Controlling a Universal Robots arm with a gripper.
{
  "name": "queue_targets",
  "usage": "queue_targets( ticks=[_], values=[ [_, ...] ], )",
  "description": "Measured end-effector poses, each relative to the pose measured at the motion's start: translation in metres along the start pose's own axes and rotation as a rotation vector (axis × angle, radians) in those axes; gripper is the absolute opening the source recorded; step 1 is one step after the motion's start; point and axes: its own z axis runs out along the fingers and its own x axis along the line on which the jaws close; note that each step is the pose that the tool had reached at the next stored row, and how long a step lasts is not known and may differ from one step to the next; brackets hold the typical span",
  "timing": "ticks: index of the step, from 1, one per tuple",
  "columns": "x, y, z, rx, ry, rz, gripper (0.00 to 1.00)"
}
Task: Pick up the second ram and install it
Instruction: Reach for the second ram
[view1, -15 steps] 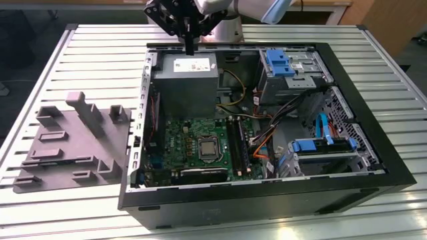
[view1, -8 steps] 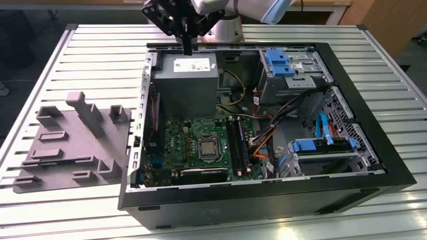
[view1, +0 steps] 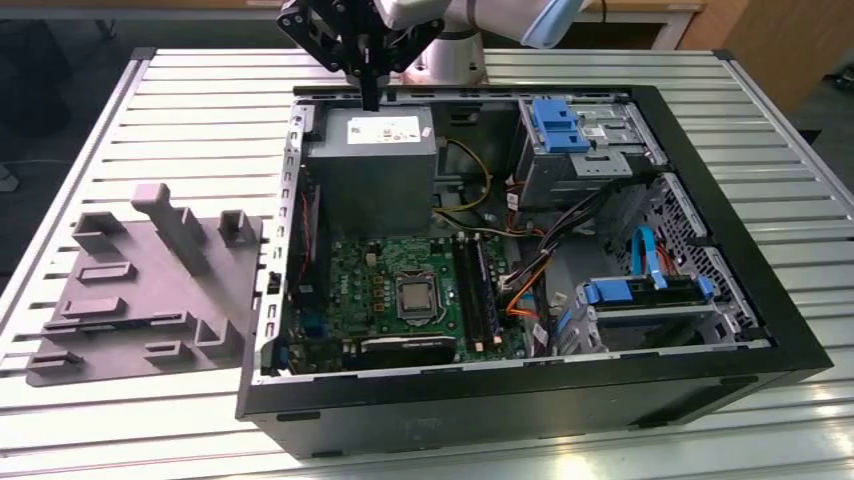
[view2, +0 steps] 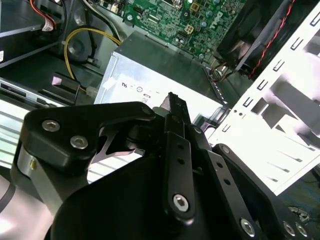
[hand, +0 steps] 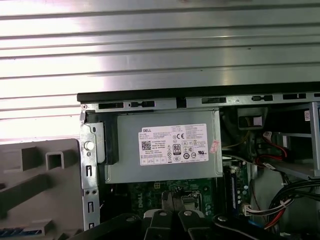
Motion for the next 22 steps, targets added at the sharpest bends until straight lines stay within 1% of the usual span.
queue_targets(
  ticks=[6,8,11,12,13,16,22],
  values=[
    [0.0072,-0.0005,-0.0002,0.0001,-0.0003,0.0,0.11],
    [0.0115,-0.0008,-0.0003,0.0001,-0.0004,0.0,0.11],
    [0.02,-0.0015,-0.0003,0.0001,-0.0005,0.003,0.11],
    [0.0215,-0.0016,-0.0003,-0.0005,-0.0005,0.005,0.11],
    [0.0216,-0.0016,-0.0003,-0.0007,-0.0007,0.005,0.11],
    [0.0226,-0.0017,-0.0002,-0.0011,-0.0046,0.004,0.11],
    [0.0252,-0.0019,-0.0003,-0.0011,-0.005,0.004,0.11]
  ],
)
